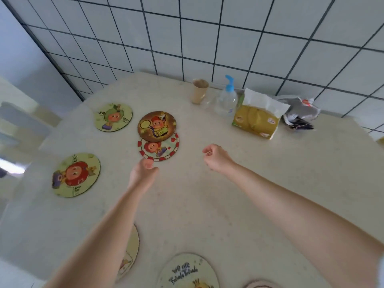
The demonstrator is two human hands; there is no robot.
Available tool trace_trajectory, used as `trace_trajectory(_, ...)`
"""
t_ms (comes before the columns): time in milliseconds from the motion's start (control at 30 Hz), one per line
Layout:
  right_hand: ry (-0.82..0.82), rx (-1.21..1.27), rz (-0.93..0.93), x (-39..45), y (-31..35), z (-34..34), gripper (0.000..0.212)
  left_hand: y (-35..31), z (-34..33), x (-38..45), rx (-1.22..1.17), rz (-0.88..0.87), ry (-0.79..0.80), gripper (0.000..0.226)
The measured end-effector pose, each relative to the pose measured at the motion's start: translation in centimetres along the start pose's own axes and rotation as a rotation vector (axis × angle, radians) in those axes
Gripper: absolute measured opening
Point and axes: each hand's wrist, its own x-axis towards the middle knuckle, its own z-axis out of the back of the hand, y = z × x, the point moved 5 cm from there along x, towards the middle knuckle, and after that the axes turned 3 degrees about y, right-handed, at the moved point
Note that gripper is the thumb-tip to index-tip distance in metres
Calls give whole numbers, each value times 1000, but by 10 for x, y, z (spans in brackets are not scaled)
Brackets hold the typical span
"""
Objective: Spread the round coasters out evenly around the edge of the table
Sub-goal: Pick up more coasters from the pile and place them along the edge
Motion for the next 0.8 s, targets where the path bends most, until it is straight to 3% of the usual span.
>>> trace_trajectory(300, 47, 195, -155, 105, 59, -36, 44, -6, 32, 124, -230, 109, -96, 64)
trace_trajectory(433, 60, 266, -194, 132, 75, -48, 46, -13, 35, 156, -94, 67, -178, 66)
trace_trajectory(567, 64, 356, -231, 154, 91, -62, 21, -22, 32, 178, -44, 50, -174, 67)
trace_trajectory(700, 65, 435, -287, 168, 103, -72, 34, -32, 30, 190, -409, 139, -148, 66)
trace_trajectory(800, 59, 427, -228, 175, 115, -74, 29, -38, 34, 194, -640, 238, -125, 65)
